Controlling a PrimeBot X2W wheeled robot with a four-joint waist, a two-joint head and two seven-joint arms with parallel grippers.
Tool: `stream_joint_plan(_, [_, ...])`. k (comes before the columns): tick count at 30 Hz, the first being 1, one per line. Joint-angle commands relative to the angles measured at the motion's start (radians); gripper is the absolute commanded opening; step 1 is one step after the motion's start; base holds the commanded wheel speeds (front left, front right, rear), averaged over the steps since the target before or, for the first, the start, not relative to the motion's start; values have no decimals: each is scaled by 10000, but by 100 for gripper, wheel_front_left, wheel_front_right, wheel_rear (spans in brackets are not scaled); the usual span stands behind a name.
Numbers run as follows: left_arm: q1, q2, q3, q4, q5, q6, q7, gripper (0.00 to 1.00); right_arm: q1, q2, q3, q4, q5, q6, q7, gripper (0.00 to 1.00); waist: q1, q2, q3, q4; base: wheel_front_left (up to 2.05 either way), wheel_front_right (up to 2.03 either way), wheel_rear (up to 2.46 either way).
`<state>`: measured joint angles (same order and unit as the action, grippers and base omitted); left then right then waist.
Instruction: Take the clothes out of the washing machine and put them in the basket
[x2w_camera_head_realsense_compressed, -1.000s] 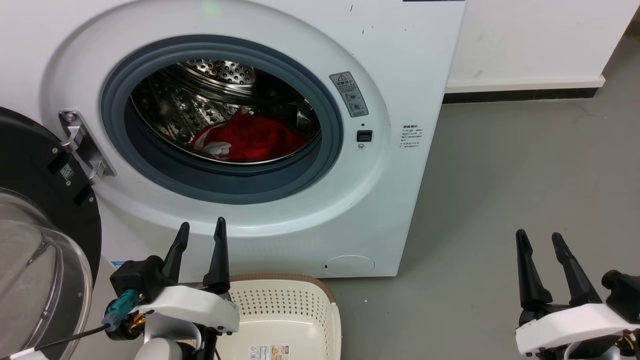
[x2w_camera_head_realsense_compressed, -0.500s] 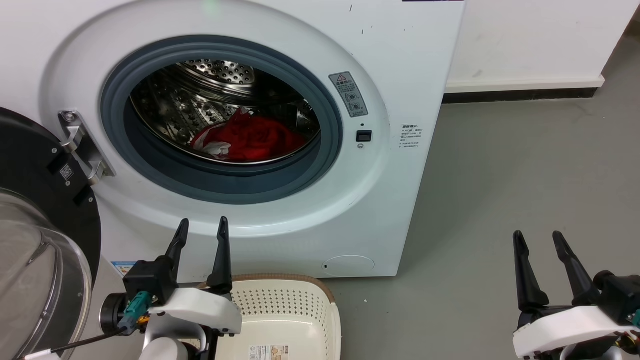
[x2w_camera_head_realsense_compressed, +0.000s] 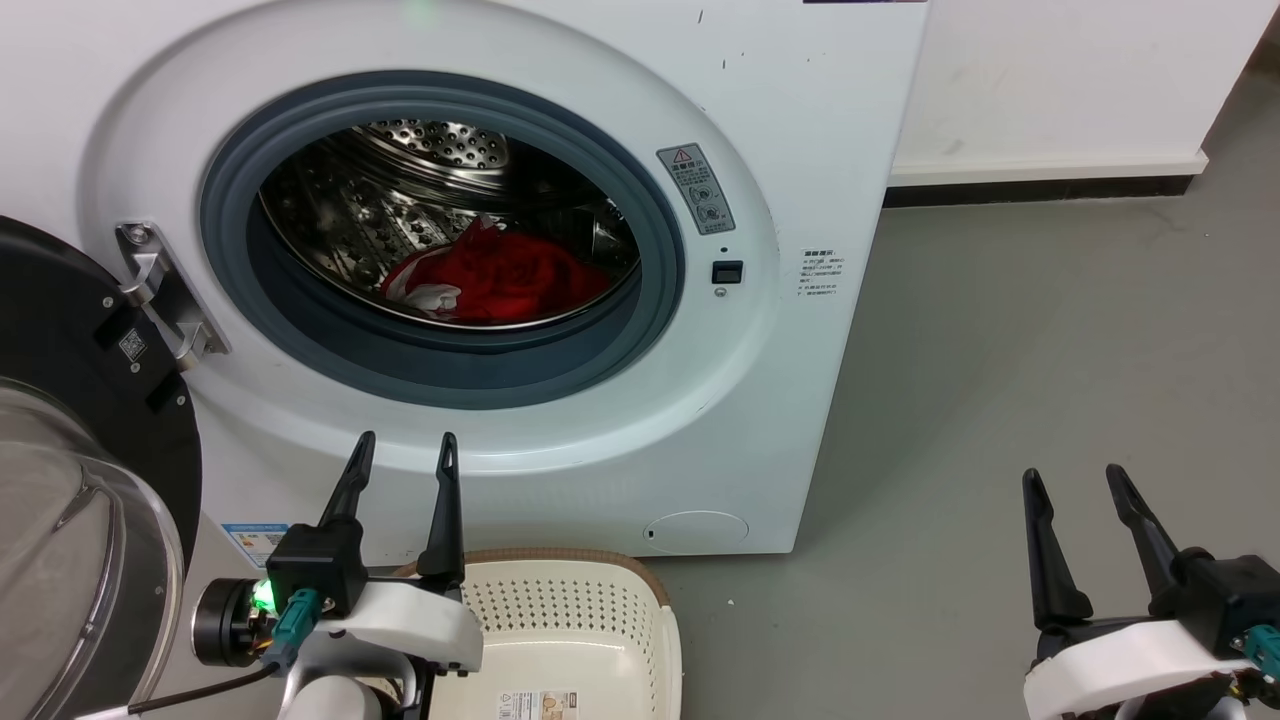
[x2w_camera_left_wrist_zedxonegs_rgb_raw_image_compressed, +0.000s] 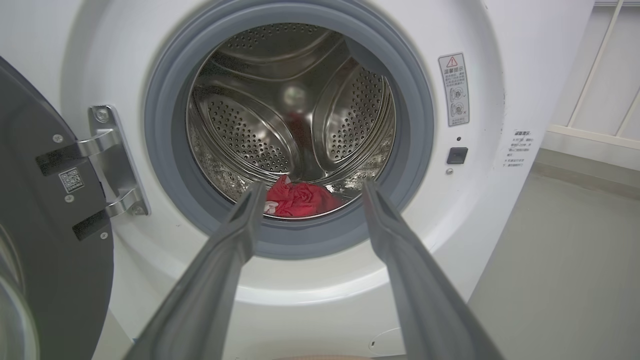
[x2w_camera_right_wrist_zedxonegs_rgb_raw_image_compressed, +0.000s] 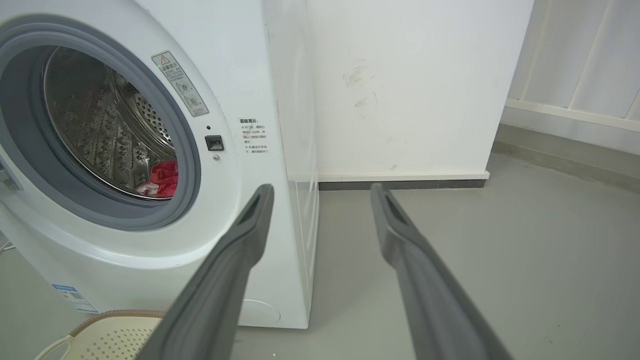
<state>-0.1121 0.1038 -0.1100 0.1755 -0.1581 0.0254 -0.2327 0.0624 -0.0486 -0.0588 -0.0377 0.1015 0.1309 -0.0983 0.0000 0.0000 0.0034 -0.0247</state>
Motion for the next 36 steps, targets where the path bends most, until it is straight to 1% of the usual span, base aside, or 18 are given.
stream_joint_plan(1, [-40, 17, 5, 13, 253, 32, -100, 100, 74, -30, 0, -115, -233, -3, -74, 100, 0, 0, -4, 1, 0, 0, 0])
stream_joint_plan(7, [-4, -35, 37, 116, 591, 99, -198, 100, 115, -28, 20, -154, -612, -3, -144, 100, 0, 0, -4, 6, 0, 0, 0])
stream_joint_plan(16, [-16, -111, 108, 191, 976, 16, -342, 100, 178, -28, 64, -174, -1062, -3, -217, 100, 0, 0, 8, 22, 0, 0, 0])
stream_joint_plan(25, [-11, -223, 323, 317, 779, -47, -331, 100, 122, -27, 60, -75, -915, -3, -164, 100, 0, 0, 18, 43, 0, 0, 0])
stream_joint_plan(36, [-64, -313, 410, 298, 943, 1, -331, 100, 52, -27, 75, -142, -984, -5, -119, 100, 0, 0, 160, 50, 0, 0, 0])
